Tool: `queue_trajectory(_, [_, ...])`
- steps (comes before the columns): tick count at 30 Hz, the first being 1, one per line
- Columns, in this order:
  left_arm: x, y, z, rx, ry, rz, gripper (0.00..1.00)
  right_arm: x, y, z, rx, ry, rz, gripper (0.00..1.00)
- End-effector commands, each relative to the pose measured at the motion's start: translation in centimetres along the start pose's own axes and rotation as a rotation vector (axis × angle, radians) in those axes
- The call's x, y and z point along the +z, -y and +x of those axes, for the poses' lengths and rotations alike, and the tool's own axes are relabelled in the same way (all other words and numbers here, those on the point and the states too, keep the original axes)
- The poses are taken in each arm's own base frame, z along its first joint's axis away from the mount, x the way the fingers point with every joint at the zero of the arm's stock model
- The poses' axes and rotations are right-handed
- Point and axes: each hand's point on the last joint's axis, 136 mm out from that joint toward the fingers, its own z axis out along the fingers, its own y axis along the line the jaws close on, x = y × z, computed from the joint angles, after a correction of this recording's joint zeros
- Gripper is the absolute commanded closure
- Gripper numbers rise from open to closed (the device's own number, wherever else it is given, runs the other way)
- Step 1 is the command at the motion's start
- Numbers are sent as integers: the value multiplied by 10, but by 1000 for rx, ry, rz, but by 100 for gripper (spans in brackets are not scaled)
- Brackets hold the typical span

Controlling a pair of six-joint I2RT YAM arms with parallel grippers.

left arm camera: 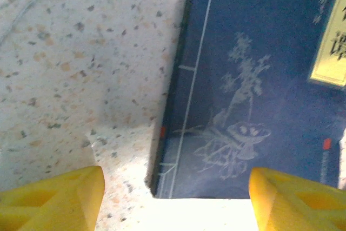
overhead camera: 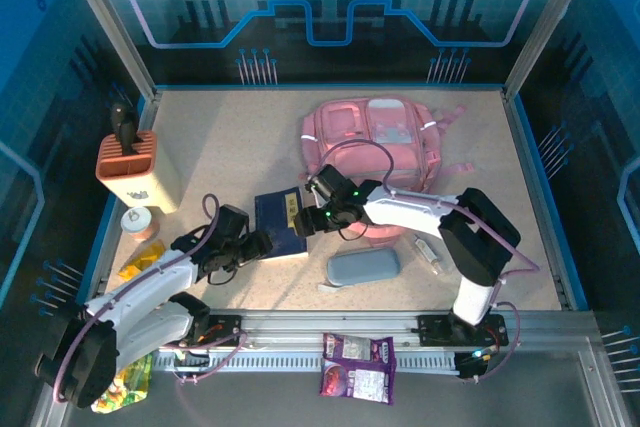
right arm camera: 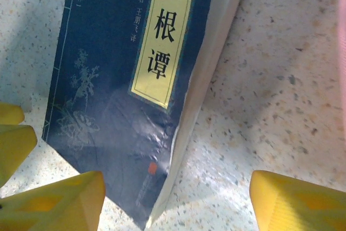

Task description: Pack books, pencil case, and school supplies into a backpack

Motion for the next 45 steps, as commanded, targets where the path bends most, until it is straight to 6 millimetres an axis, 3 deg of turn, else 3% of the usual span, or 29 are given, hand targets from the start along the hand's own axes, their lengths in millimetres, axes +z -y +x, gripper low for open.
queue_trajectory(1, [3, 11, 0, 6, -13, 56, 31, 8, -15, 2, -4, -17, -29, 31])
queue_trajectory(16, [23, 8, 4, 15, -49, 52, 52, 47, -24, 14, -8, -98, -43, 43])
queue_trajectory(26, [24, 1, 4, 12, -49, 12, 57, 31, -52, 5, -32, -75, -103, 41])
queue_trajectory(34, [21, 1, 1, 29, -51, -12, 58, 9, -62, -5, -54, -36, -124, 41])
queue_trajectory(45, [23, -2, 2, 34, -52, -24, 58, 0, -64, 3, -57, -62, -137, 47])
